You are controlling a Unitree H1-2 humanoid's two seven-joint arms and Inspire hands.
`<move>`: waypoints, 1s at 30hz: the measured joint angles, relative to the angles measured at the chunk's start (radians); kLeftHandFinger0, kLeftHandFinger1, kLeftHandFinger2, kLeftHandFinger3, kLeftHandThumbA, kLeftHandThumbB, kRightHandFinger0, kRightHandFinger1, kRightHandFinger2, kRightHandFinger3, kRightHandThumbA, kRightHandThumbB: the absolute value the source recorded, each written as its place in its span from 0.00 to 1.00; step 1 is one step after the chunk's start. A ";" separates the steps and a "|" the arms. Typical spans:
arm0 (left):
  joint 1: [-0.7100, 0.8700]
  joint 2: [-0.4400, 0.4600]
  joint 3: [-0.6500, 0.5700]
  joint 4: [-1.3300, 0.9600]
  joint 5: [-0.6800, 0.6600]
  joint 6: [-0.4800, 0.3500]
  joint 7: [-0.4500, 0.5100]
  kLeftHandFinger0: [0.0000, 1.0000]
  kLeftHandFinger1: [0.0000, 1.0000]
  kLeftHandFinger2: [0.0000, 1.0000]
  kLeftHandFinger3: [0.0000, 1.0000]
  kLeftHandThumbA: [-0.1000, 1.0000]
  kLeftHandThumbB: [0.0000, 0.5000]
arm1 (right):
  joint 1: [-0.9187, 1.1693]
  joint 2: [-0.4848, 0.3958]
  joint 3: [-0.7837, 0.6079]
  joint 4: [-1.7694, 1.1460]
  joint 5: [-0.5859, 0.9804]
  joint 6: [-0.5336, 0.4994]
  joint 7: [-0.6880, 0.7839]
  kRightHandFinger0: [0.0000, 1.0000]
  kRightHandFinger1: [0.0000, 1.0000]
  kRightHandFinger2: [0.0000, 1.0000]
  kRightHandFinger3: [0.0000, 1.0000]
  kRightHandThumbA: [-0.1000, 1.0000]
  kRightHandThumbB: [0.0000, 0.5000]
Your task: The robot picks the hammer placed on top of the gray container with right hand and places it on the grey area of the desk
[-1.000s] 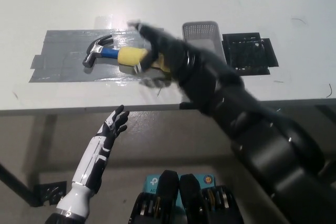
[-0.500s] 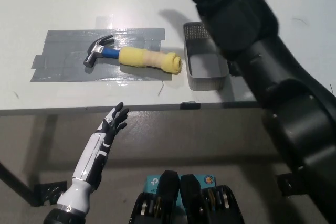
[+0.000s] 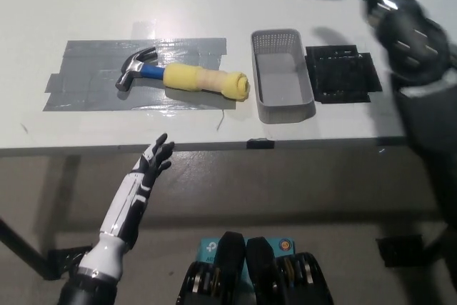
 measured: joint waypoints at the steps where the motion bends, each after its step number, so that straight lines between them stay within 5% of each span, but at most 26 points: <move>1: -0.007 0.000 0.002 0.005 0.000 0.000 0.000 1.00 1.00 1.00 1.00 1.00 0.13 | 0.029 -0.015 -0.014 -0.026 0.007 0.005 0.001 1.00 1.00 1.00 1.00 0.76 0.62; 4: -0.030 0.001 0.007 0.017 0.000 0.000 0.000 1.00 1.00 1.00 1.00 1.00 0.16 | 0.114 -0.053 -0.064 -0.121 0.037 0.020 0.002 1.00 1.00 1.00 1.00 0.75 0.64; 12: -0.073 0.001 0.018 0.029 0.000 0.000 0.000 1.00 1.00 1.00 1.00 1.00 0.12 | 0.342 -0.065 -0.152 -0.393 0.117 0.049 0.001 1.00 1.00 1.00 1.00 0.78 0.35; 19: -0.056 0.011 0.049 0.009 -0.008 0.000 0.000 1.00 1.00 1.00 1.00 1.00 0.10 | 0.648 0.091 -0.149 -0.592 0.190 -0.009 -0.019 1.00 1.00 1.00 1.00 0.84 0.34; 23: -0.009 0.015 0.054 -0.002 -0.006 -0.009 0.000 1.00 1.00 1.00 1.00 1.00 0.24 | 0.814 0.192 -0.131 -0.519 0.196 -0.067 -0.035 1.00 1.00 1.00 1.00 0.86 0.31; 27: 0.048 0.011 0.055 -0.009 -0.003 -0.018 0.001 1.00 1.00 1.00 1.00 1.00 0.25 | 0.856 0.198 -0.127 -0.479 0.209 -0.112 -0.037 1.00 1.00 1.00 1.00 0.93 0.24; 30: 0.081 0.006 0.057 -0.015 -0.002 -0.029 0.001 1.00 1.00 1.00 1.00 1.00 0.21 | 0.864 0.198 -0.124 -0.457 0.225 -0.136 -0.036 1.00 1.00 1.00 1.00 1.00 0.32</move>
